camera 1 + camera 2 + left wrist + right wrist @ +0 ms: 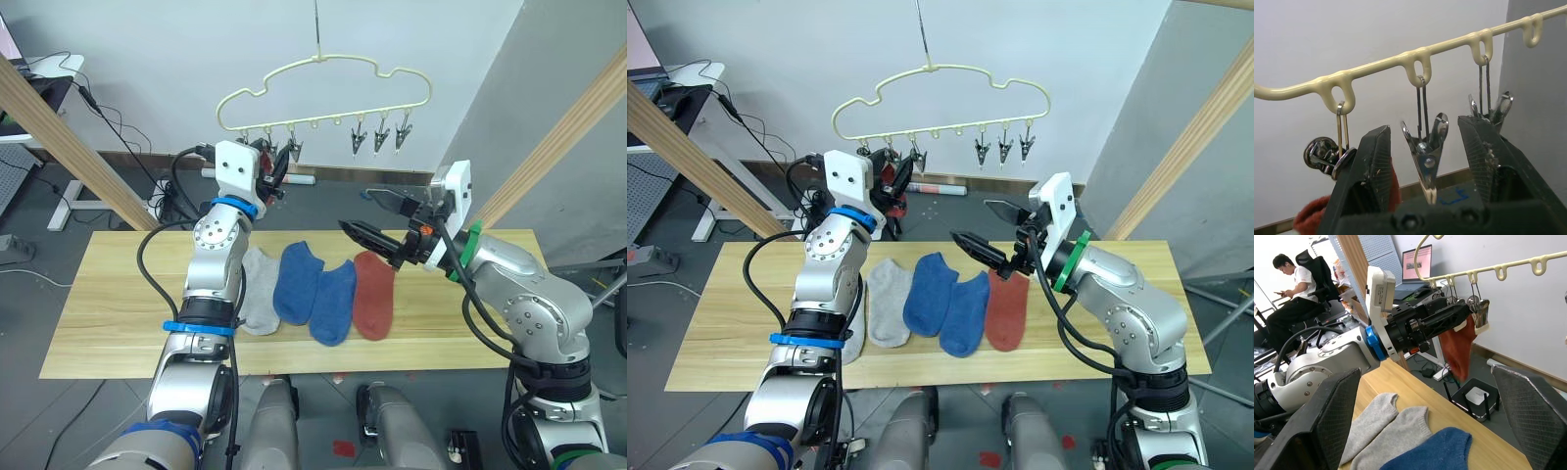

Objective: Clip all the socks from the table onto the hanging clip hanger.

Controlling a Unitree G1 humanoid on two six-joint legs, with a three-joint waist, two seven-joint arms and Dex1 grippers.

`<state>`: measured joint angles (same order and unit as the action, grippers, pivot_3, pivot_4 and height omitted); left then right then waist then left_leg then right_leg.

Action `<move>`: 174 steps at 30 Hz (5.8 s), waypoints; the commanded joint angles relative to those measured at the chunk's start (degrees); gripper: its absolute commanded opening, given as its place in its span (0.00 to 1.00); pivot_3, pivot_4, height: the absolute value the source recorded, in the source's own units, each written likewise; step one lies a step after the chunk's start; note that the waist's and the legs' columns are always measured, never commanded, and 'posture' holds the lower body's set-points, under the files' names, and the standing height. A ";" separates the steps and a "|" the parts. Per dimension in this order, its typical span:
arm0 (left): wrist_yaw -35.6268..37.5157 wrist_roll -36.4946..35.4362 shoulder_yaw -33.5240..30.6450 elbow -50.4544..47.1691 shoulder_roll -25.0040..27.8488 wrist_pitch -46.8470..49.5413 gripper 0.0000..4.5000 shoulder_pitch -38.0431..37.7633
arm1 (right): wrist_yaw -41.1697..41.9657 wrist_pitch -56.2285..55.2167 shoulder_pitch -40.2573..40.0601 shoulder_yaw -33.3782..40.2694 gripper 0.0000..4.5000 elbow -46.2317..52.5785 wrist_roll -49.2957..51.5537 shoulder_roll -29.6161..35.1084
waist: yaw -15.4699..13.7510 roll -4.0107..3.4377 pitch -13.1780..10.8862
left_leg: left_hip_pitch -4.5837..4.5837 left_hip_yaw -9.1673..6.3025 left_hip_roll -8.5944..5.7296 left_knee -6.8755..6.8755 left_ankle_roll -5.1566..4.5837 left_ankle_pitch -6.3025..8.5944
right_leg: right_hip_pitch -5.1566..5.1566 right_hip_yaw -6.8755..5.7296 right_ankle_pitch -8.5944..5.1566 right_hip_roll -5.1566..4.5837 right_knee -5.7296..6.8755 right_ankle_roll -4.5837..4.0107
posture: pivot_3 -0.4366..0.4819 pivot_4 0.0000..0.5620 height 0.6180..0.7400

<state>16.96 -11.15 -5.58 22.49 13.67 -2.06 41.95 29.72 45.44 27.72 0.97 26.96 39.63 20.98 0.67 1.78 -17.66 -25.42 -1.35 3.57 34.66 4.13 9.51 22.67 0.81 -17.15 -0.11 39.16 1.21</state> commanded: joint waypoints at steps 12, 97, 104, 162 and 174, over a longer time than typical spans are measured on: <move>-0.44 1.38 -0.26 -1.94 -0.47 -2.65 0.49 0.51 | -0.53 -0.48 0.14 1.00 1.00 3.16 2.14 0.46 | 0.21 0.00 0.00 | -0.03 -0.03 -0.01 0.24 -0.01 0.00 | 0.01 0.00 0.03 0.00 0.25 0.06 | 0.43 0.49 1.00; -21.68 -71.01 -24.59 -19.71 2.52 67.86 0.03 -2.30 | 5.11 0.78 10.60 -11.97 0.01 -12.91 -18.88 -9.54 | 0.85 0.15 0.14 | -0.08 -0.02 0.01 0.33 0.30 -0.21 | 0.44 0.14 0.03 -0.01 0.91 0.05 | 0.48 0.49 1.00; -18.03 -68.72 -21.30 -22.57 4.35 65.91 0.03 -3.73 | 3.81 -0.52 12.57 -11.86 0.01 -15.35 -18.93 -12.16 | 0.90 0.15 0.14 | -0.13 -0.02 0.02 0.33 0.30 -0.21 | 0.49 0.14 0.03 0.00 0.91 0.05 | 0.49 0.49 1.00; 6.40 -14.55 3.86 -29.57 10.67 21.48 1.00 -14.75 | 1.48 2.20 -2.05 -5.39 1.00 -1.88 -14.90 0.63 | -0.51 0.20 0.21 | -0.35 -0.03 -0.01 0.31 0.12 -0.11 | 0.62 0.12 0.04 0.01 0.80 0.04 | 0.47 0.42 1.00; 6.76 -2.02 5.37 -1.92 -0.20 -1.29 1.00 -1.04 | -1.16 4.98 -0.97 -3.43 1.00 0.97 -12.45 0.71 | 0.10 0.25 0.28 | -0.38 -0.03 -0.02 0.41 0.08 -0.13 | 0.62 0.06 0.09 0.03 0.83 0.00 | 0.39 0.40 1.00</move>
<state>24.25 -14.33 0.53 18.87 14.15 0.17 39.16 29.08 50.50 26.07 -3.54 25.18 26.07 21.53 0.77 2.03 -17.38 -25.81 -1.38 3.54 35.07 4.22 9.38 23.28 0.86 -17.06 -0.08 39.99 1.20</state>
